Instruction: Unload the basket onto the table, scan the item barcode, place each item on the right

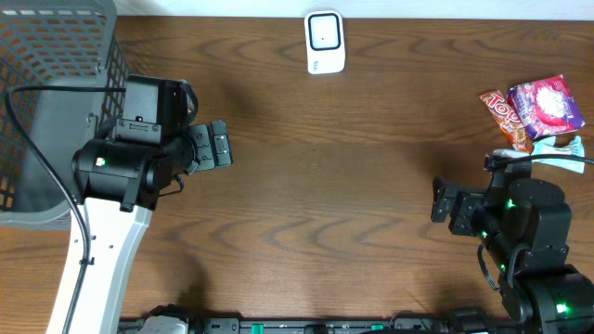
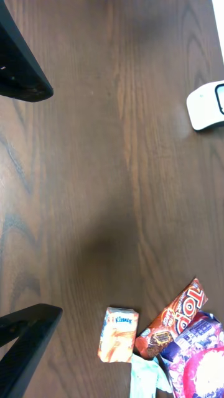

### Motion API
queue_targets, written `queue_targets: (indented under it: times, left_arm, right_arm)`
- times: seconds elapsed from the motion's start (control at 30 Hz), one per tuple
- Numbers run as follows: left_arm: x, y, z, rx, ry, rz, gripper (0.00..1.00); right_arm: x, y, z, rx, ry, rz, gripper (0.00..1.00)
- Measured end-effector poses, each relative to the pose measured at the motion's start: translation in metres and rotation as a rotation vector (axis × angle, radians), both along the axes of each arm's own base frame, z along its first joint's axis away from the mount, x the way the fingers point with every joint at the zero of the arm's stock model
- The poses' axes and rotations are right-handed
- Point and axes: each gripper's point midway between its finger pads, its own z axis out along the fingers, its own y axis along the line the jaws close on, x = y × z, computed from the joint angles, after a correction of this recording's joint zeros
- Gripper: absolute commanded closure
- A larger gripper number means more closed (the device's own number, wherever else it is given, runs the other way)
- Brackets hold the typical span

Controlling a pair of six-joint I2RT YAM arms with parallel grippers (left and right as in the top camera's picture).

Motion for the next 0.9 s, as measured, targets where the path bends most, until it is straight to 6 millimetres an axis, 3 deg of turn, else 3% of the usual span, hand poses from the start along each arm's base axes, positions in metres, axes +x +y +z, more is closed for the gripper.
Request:
queue_targets:
  times: [0.9]
  left_arm:
    - [0.0, 0.0, 0.0, 0.0, 0.0, 0.0, 0.02]
  right_arm:
    - [-0.024, -0.003, -0.025, -0.017, 0.142, 0.0, 0.01]
